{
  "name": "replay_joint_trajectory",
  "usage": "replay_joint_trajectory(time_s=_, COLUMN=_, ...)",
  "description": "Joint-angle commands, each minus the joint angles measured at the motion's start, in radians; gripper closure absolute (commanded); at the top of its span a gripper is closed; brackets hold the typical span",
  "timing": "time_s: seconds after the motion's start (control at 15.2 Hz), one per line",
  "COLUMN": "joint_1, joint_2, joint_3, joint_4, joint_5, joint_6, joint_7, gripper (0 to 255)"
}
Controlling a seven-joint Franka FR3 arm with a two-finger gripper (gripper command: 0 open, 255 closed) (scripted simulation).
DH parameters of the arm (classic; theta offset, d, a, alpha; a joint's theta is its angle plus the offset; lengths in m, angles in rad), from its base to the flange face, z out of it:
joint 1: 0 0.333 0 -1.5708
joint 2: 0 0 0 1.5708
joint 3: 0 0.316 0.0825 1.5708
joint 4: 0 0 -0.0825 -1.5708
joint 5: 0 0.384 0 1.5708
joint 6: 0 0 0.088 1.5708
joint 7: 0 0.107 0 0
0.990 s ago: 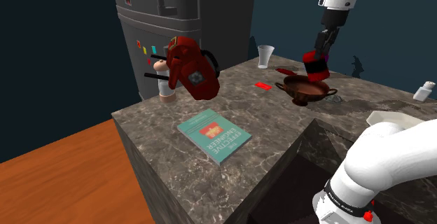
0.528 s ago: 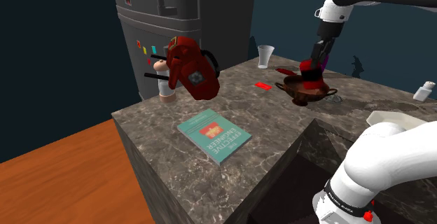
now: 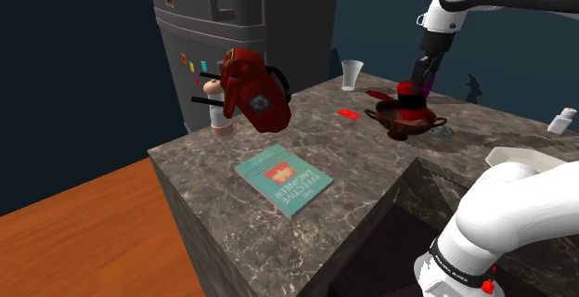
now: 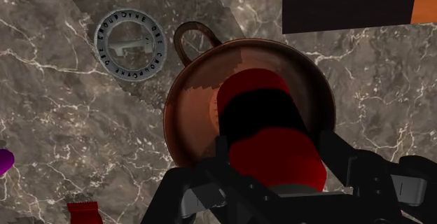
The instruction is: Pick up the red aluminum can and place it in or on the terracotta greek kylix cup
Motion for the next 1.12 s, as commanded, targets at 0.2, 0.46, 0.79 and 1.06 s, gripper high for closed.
replay_joint_trajectory(time_s=0.2, joint_1=0.000, joint_2=0.000, joint_3=0.000, joint_4=0.000, joint_5=0.000, joint_6=0.000, joint_7=0.000, gripper=0)
replay_joint_trajectory(time_s=0.46, joint_1=0.006, joint_2=0.021, joint_3=0.008, joint_4=0.082, joint_5=0.010, joint_6=-0.061, joint_7=-0.005, gripper=0)
replay_joint_trajectory(time_s=0.79, joint_1=0.011, joint_2=0.044, joint_3=0.013, joint_4=0.159, joint_5=0.018, joint_6=-0.115, joint_7=-0.010, gripper=0)
replay_joint_trajectory(time_s=1.06, joint_1=0.011, joint_2=0.044, joint_3=0.013, joint_4=0.159, joint_5=0.018, joint_6=-0.115, joint_7=-0.011, gripper=0)
